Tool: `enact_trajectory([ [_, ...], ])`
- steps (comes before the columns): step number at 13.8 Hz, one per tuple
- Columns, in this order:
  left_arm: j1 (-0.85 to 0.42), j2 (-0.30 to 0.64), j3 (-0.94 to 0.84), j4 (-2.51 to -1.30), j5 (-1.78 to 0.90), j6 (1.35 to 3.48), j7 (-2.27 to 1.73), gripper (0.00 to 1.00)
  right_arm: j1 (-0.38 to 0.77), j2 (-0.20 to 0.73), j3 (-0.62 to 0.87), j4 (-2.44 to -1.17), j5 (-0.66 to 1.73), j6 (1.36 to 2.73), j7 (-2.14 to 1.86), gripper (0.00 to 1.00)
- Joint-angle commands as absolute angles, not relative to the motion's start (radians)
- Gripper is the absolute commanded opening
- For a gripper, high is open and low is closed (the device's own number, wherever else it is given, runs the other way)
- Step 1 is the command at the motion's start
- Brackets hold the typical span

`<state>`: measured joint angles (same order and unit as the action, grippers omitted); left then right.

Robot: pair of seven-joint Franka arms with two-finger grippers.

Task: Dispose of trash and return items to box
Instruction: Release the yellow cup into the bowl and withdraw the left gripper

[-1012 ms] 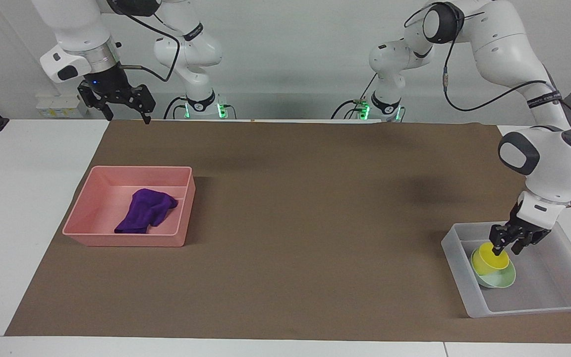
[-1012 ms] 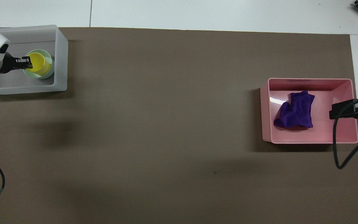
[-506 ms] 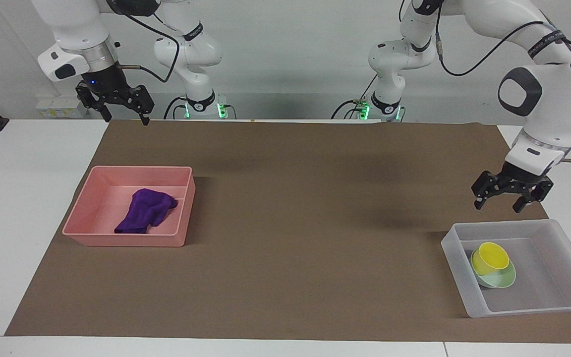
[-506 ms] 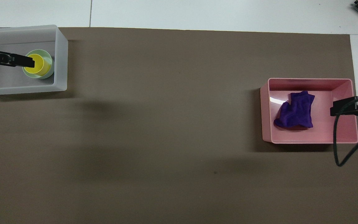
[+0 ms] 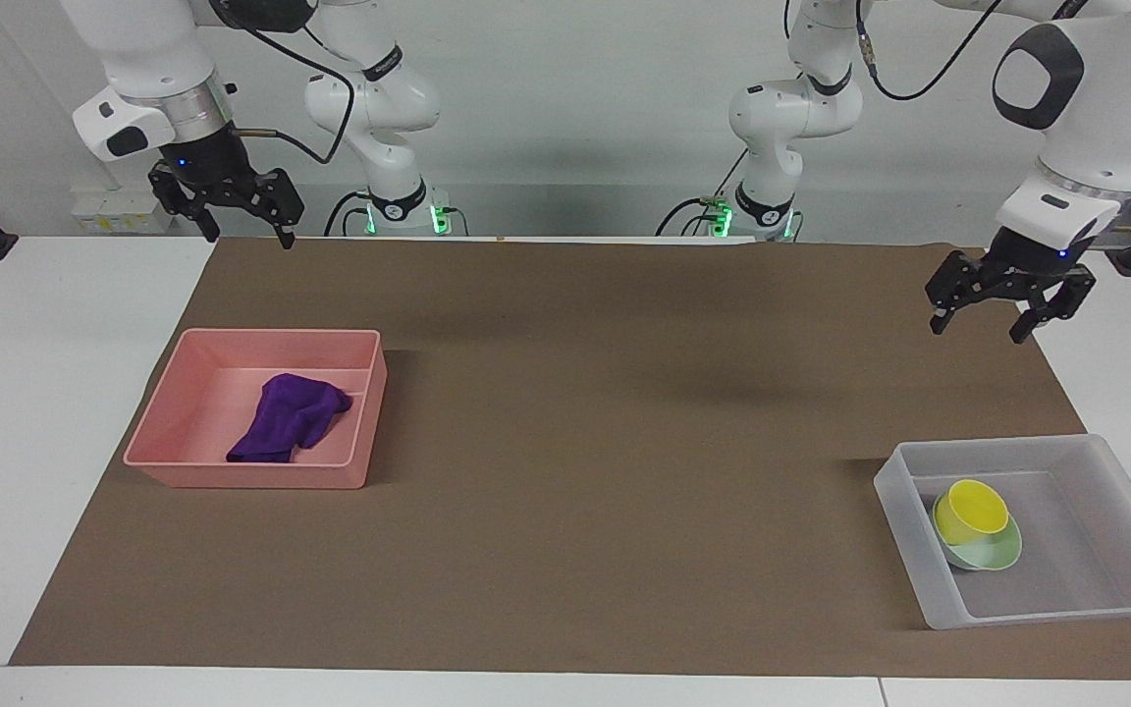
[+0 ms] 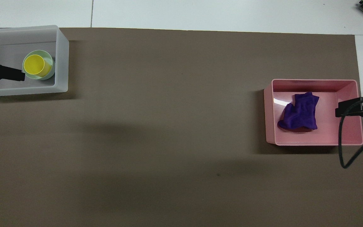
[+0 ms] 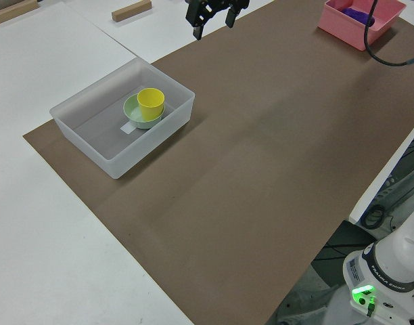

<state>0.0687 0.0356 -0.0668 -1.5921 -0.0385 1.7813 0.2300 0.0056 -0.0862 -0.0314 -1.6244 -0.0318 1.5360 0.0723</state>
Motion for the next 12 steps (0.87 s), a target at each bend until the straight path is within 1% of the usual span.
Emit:
enact_trajectory([
  [1, 0.061, -0.015, -0.061, -1.617, -0.044, 1.709, 0.265, 1.00, -0.009, -0.110, -0.028, -1.647, -0.026, 1.534, 0.048, 1.00],
  [4, 0.045, -0.049, -0.058, -1.628, -0.044, 1.613, 0.250, 1.00, -0.008, -0.101, -0.028, -1.606, -0.028, 1.479, 0.049, 1.00],
  [6, -0.024, -0.052, -0.014, -1.629, -0.043, 1.597, 0.221, 1.00, -0.012, -0.101, -0.031, -1.574, -0.020, 1.436, 0.040, 1.00],
  [8, -0.090, -0.051, 0.044, -1.625, -0.034, 1.589, 0.201, 1.00, -0.009, -0.104, -0.031, -1.575, -0.014, 1.434, 0.040, 1.00],
  [12, -0.149, -0.038, 0.104, -1.577, -0.003, 1.522, 0.199, 1.00, 0.005, -0.109, -0.025, -1.585, -0.014, 1.462, 0.044, 1.00],
])
